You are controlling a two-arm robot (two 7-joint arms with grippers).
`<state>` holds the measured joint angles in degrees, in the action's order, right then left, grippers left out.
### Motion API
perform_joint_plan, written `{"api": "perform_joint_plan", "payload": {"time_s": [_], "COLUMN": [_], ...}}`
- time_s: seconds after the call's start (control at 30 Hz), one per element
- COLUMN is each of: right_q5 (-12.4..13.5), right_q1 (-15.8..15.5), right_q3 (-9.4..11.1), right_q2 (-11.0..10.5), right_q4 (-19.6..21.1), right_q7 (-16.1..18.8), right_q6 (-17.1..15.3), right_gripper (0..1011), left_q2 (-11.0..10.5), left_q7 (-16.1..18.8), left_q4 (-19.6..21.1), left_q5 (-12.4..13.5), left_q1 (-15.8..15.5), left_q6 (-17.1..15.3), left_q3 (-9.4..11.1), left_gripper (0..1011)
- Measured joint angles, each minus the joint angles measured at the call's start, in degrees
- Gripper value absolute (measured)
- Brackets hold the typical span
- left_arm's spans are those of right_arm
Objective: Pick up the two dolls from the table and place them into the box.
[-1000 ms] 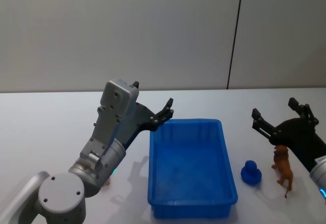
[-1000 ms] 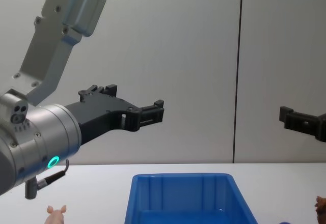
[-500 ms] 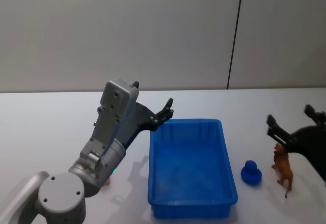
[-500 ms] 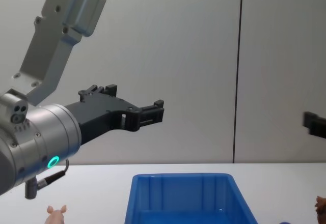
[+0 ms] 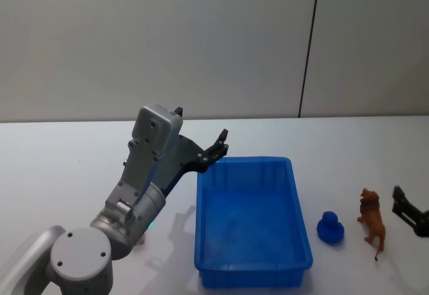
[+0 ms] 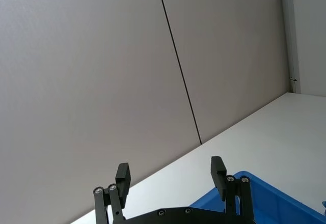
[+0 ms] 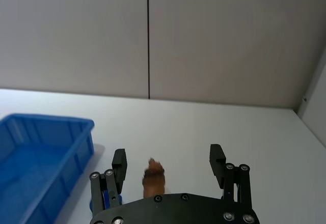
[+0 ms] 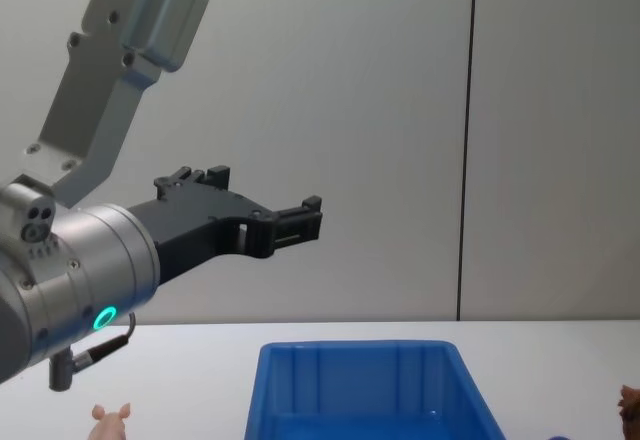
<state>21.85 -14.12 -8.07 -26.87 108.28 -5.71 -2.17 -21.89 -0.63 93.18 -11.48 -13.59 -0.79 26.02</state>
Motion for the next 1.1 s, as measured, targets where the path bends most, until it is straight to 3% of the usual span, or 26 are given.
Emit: {"api": "perform_joint_plan", "payload": {"time_s": [0.2, 0.4, 0.77, 1.1], "right_q5": [0.41, -0.61, -4.32, -6.58], "right_q1": [-0.99, 0.82, 6.53, 10.41], "right_q3": [0.37, -0.15, -2.27, -3.7], "right_q2": [-0.45, 0.59, 4.57, 7.7], "right_q4": [0.08, -1.91, -8.15, -13.37], "right_q7": [-1.0, -0.87, 0.5, 0.72], "right_q6": [-3.48, -8.48, -15.87, -19.23], "right_gripper": [1001, 1001, 1001, 1001], "left_q2": [0.0, 0.0, 0.0, 0.0], "left_q7": [0.0, 0.0, 0.0, 0.01], "left_q4": [0.0, 0.0, 0.0, 0.0], "left_q5": [0.0, 0.0, 0.0, 0.0], "left_q1": [0.0, 0.0, 0.0, 0.0], "left_q6": [0.0, 0.0, 0.0, 0.0], "left_q3": [0.0, 0.0, 0.0, 0.0], "left_gripper": [1001, 1001, 1001, 1001]}}
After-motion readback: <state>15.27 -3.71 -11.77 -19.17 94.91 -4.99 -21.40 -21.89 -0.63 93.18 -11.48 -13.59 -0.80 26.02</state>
